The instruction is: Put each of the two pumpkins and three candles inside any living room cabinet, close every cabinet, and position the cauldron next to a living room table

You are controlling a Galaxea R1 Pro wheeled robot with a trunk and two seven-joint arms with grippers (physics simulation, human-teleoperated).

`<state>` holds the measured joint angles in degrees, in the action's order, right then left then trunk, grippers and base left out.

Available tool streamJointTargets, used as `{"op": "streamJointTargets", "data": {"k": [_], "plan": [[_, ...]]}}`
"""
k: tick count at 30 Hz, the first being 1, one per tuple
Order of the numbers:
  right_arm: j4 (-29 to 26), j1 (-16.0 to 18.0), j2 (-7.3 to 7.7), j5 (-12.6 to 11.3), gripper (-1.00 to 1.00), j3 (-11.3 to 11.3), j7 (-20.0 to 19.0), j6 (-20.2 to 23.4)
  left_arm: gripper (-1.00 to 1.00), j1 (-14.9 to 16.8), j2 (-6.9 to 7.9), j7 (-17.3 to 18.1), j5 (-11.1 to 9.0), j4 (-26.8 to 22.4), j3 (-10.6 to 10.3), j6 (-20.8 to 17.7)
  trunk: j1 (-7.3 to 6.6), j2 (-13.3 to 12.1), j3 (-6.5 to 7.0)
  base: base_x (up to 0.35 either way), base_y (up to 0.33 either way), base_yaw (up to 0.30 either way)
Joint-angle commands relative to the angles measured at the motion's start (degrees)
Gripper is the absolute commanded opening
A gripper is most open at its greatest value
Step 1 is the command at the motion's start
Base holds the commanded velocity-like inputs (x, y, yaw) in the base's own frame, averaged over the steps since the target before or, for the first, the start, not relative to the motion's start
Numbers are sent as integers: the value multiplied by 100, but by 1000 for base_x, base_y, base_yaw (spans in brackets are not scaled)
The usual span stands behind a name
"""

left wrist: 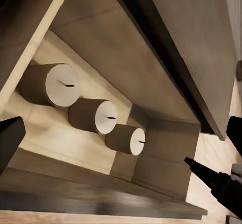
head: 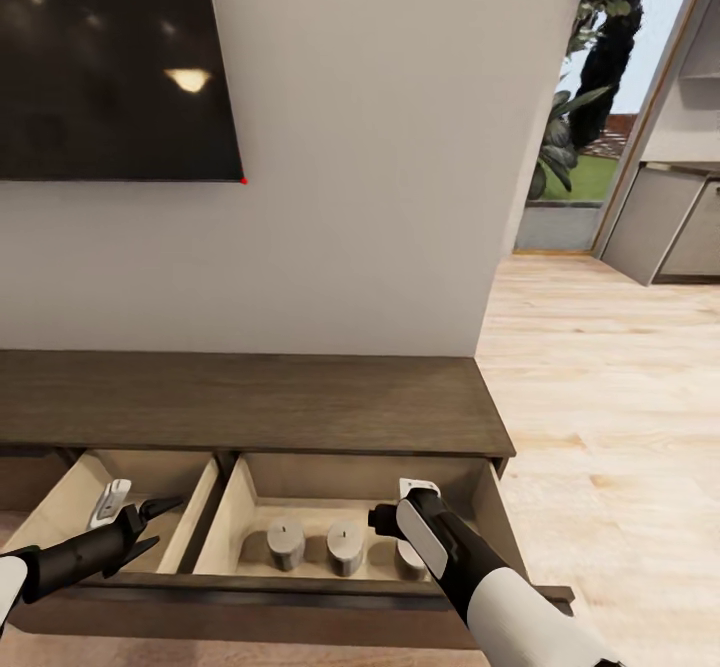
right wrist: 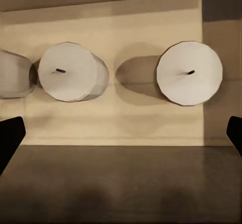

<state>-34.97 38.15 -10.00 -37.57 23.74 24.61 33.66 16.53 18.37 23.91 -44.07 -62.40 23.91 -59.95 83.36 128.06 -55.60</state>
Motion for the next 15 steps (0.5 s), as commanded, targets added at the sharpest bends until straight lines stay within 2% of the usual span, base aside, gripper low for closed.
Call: {"op": "streamJointTargets", "data": {"k": [1, 7, 15], "plan": [[-8, 0, 0, -7, 100, 4, -11, -16, 100, 0, -3, 0, 3, 0, 0, 1, -23, -42, 18, -92, 1, 0], [-25, 0, 0, 22, 100, 7, -32, -26, 100, 0, -8, 0, 3, 0, 0, 2, -154, -282, 126, -217, 0, 0], [-44, 0, 0, 20, 100, 8, -35, -26, 100, 0, -9, -9, 3, 0, -1, 8, -330, -603, 270, -32, 0, 0]]}}
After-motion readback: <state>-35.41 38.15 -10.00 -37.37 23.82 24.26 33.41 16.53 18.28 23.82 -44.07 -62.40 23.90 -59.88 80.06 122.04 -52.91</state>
